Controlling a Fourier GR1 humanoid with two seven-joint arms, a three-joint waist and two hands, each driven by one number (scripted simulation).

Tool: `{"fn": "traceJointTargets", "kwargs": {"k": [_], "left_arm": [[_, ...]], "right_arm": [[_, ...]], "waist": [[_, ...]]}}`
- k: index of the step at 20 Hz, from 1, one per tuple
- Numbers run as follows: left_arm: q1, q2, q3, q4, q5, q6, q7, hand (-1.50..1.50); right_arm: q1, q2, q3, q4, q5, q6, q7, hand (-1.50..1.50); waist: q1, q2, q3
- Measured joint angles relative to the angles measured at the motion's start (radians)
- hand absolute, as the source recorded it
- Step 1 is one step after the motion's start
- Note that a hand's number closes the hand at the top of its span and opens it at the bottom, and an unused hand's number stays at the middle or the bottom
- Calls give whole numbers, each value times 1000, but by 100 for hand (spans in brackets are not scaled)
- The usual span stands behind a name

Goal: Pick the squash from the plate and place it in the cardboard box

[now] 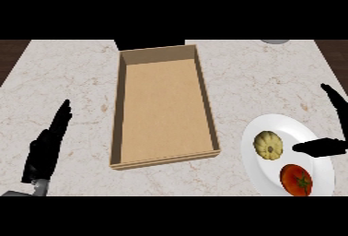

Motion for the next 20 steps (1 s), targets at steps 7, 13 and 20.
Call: {"fn": "traceJointTargets", "kwargs": {"k": [7,13,20], "left_arm": [[-22,-28,-4,21,-24,-5,13,0],[-12,-47,22,16,-51,-30,8,0],[-14,-79,61,19,-83,-67,20,0]], "right_arm": [[-82,-22,86,-140,-57,256,352,-150],[-131,85,132,-171,14,304,531,-150],[-132,172,127,-127,101,335,561,-150]], "waist": [[8,3,3],[11,4,5],[10,5,6]]}}
